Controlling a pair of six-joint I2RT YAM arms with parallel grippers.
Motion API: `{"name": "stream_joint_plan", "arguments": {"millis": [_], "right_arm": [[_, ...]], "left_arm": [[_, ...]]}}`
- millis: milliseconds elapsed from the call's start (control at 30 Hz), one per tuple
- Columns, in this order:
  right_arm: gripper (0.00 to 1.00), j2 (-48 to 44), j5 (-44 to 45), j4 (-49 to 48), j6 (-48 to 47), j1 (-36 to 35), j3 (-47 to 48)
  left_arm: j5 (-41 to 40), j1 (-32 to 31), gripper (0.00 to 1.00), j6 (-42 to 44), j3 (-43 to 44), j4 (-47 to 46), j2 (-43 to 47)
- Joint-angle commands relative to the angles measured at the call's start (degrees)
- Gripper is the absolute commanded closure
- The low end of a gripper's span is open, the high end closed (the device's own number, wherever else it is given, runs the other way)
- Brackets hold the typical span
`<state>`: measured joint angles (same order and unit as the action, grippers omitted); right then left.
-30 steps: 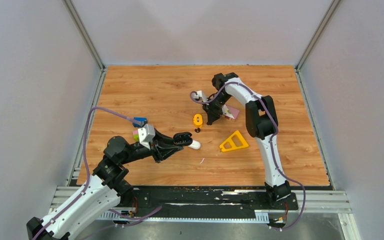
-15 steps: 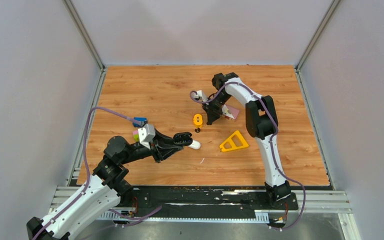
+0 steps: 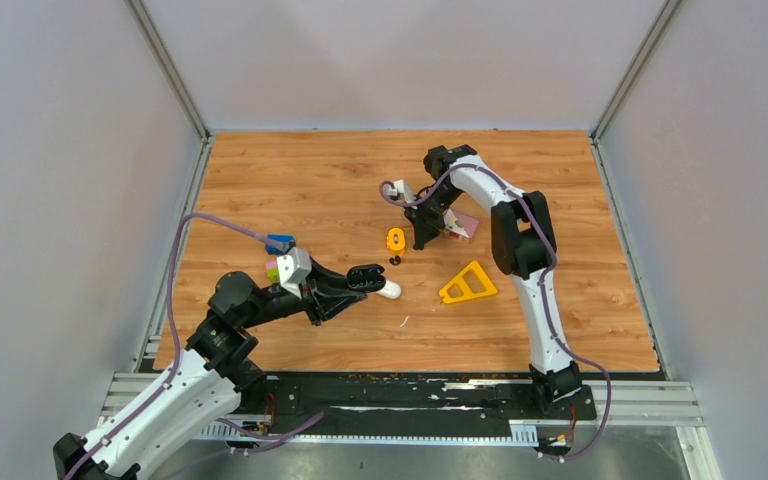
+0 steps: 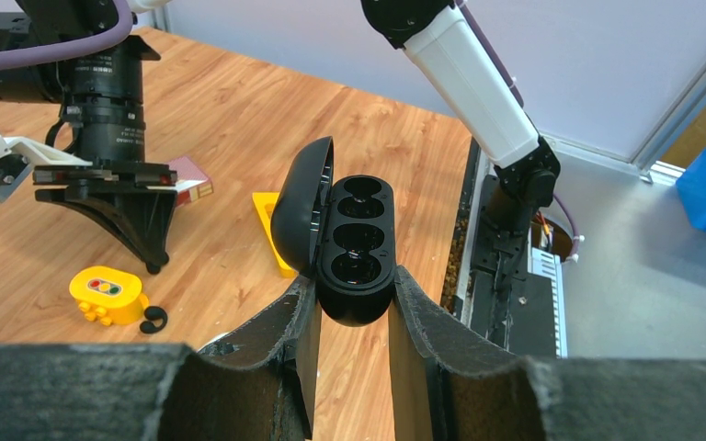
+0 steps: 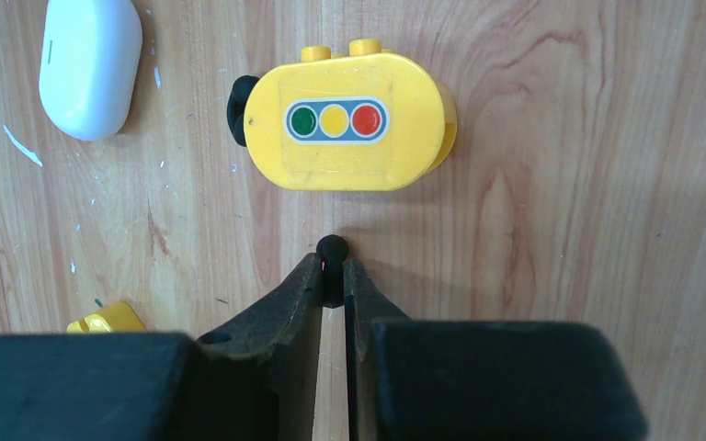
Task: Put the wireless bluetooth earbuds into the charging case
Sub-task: Pick up the earbud from the center of the board, then place the earbud in the charging case.
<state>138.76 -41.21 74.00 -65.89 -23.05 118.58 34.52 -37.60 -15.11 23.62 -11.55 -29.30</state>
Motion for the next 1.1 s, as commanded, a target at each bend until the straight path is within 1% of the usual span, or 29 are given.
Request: {"name": "stream_joint_plan", "arguments": {"millis": [0, 100, 167, 367, 433, 533, 667, 767, 867, 933, 1000, 1067], "right_arm": [[0.98, -4.3, -1.0, 0.1, -1.1, 0.0, 1.4], [1.00, -8.6, -0.8, 0.1, -0.9, 0.0, -0.2], [1.00, -13.4, -1.0, -0.1, -0.7, 0.0, -2.8], [1.00, -30.3, -2.6, -1.8, -0.1, 0.1, -15.6], [1.00, -35.5, -4.5, -1.7, 0.7, 0.0, -19.2], [1.00, -42.8, -9.8, -1.7, 2.8, 0.1, -22.8], [1.00, -51.6, -16.2, -2.7, 6.3, -0.6, -24.9], [0.99, -57.2, -19.7, -6.7, 10.9, -1.8, -26.5], [0.98, -62.9, -19.6, -15.6, 18.9, -5.9, -30.5], [0.98, -65.3, -15.4, -19.6, 21.5, -10.8, -31.6], [0.97, -65.4, -12.0, -20.2, 22.3, -16.3, -30.3], [0.97, -63.1, -12.3, -19.0, 23.9, -17.8, -27.6]], "left_arm": [[0.9, 0.4, 1.00, -0.4, 0.2, -1.6, -0.1], [1.1, 0.4, 1.00, -0.4, 0.2, -1.7, -0.2], [1.2, 0.4, 1.00, -0.4, 0.3, -1.7, -0.3], [1.9, 0.4, 1.00, -0.8, 0.0, -2.5, -0.6], [2.1, 0.4, 1.00, -1.2, -0.1, -3.0, -0.9], [2.3, 0.4, 1.00, -1.8, -0.3, -4.2, -1.4], [2.8, 0.4, 1.00, -3.5, -0.9, -7.0, -2.7], [3.1, 0.4, 1.00, -3.7, -0.9, -7.7, -4.4], [3.3, 0.4, 1.00, -2.7, -0.6, -7.5, -5.4], [3.4, 0.4, 1.00, -2.2, -0.4, -7.1, -5.9], [3.6, 0.4, 1.00, -1.6, -0.3, -6.5, -5.9], [3.9, 0.4, 1.00, -1.1, -0.2, -5.8, -5.7]]}}
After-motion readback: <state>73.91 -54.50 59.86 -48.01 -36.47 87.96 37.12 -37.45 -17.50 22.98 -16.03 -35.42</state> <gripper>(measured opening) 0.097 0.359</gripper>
